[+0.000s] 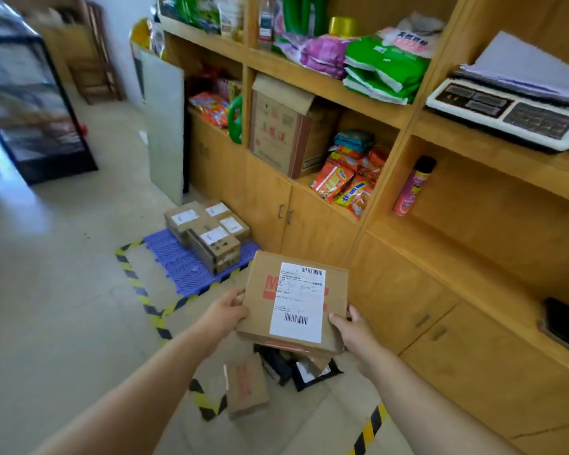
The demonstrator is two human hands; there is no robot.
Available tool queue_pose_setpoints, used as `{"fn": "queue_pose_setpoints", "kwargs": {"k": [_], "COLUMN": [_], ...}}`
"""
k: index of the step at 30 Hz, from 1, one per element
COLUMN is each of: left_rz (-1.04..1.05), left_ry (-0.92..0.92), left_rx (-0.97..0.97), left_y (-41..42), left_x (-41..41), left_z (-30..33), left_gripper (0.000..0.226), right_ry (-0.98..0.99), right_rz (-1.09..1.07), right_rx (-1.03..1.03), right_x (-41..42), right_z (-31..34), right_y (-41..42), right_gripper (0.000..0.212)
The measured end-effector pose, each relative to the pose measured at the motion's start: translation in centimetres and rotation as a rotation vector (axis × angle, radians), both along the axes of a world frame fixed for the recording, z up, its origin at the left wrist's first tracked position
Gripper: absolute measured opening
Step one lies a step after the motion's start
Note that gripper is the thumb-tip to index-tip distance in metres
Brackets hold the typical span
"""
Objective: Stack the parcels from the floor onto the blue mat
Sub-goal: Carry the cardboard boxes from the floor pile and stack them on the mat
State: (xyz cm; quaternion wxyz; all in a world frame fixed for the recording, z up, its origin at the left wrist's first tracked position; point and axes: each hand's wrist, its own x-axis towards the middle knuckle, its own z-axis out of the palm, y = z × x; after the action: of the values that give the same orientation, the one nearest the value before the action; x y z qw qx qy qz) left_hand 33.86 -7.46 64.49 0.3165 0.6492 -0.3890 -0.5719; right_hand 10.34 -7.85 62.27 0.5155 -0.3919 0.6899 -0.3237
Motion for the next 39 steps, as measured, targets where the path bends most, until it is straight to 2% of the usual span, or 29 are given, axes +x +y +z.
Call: {"fn": "queue_pose_setpoints", "kwargs": {"k": [10, 18, 28, 35, 39], "left_rz": [0.116, 0.146, 0.225, 0.328, 0.354], "left_ry": [-0.021, 0.003, -0.057, -0.090, -0.080], "left_rx": [0.045, 0.063, 0.085, 0.061, 0.073], "left_y": [0.5, -3.2, -15.7, -26.4, -31.3], "left_x": [24.8, 35.2, 45.2, 53.1, 57.3], "left_z": [-2.3, -3.5, -5.1, -4.2, -4.2], "left_gripper": [0.037, 0.041, 0.049, 0.054, 0.057], "right_ry": [0.022, 0.043, -0.045, -0.084, -0.074], "right_rz": [0.169, 0.244, 0.301, 0.375, 0.412], "right_rx": [0.093, 0.103, 0.137, 0.163, 0.179], "right_x": [25.3, 35.8, 45.9, 54.8, 58.7], "right_z": [-2.4, -2.5, -4.6, -4.5, -3.9], "right_y": [-2.5, -7.0, -20.7, -33.1, -38.5], "right_gripper": [0.046, 0.044, 0.031, 0.043, 0.043]}}
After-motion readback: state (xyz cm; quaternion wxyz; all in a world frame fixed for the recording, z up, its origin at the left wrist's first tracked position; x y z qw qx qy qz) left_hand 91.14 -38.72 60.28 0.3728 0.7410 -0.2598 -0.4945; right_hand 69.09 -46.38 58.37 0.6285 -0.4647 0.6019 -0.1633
